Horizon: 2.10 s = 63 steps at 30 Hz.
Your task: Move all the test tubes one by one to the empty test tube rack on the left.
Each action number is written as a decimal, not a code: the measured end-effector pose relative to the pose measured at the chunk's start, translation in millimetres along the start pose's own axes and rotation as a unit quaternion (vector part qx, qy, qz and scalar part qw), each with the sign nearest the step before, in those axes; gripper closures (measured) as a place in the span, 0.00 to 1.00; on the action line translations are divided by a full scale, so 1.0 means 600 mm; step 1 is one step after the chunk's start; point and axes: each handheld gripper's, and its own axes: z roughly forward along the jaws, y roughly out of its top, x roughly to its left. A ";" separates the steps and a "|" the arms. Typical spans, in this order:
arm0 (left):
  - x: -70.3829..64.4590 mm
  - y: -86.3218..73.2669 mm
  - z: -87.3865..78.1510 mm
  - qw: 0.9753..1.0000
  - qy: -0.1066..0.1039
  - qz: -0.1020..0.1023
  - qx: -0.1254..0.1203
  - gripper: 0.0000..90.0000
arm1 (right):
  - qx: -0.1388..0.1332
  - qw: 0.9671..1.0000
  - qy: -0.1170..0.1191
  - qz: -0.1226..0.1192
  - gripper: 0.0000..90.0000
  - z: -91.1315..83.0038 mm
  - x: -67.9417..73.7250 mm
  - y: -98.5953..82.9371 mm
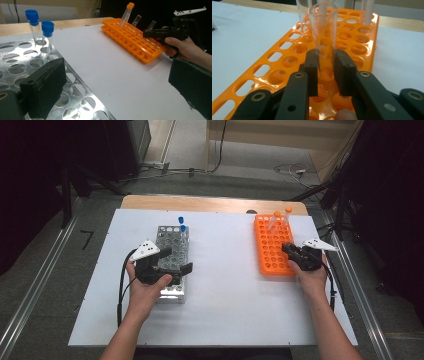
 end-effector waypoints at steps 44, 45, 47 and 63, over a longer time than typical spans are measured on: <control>-0.039 0.006 0.032 0.999 -0.027 0.041 0.011 0.00 | -0.011 0.986 0.169 -0.005 0.82 -0.049 0.148 0.038; -0.041 0.006 0.033 0.999 -0.028 0.041 0.010 0.00 | -0.009 0.985 0.174 -0.008 0.82 -0.048 0.155 0.038; -0.043 0.005 0.036 0.998 -0.030 0.045 0.013 0.00 | -0.006 0.983 0.183 -0.016 0.82 -0.046 0.166 0.037; -0.083 0.003 0.061 0.995 -0.070 0.060 0.024 0.36 | 0.026 0.965 0.255 -0.059 0.82 -0.039 0.266 0.032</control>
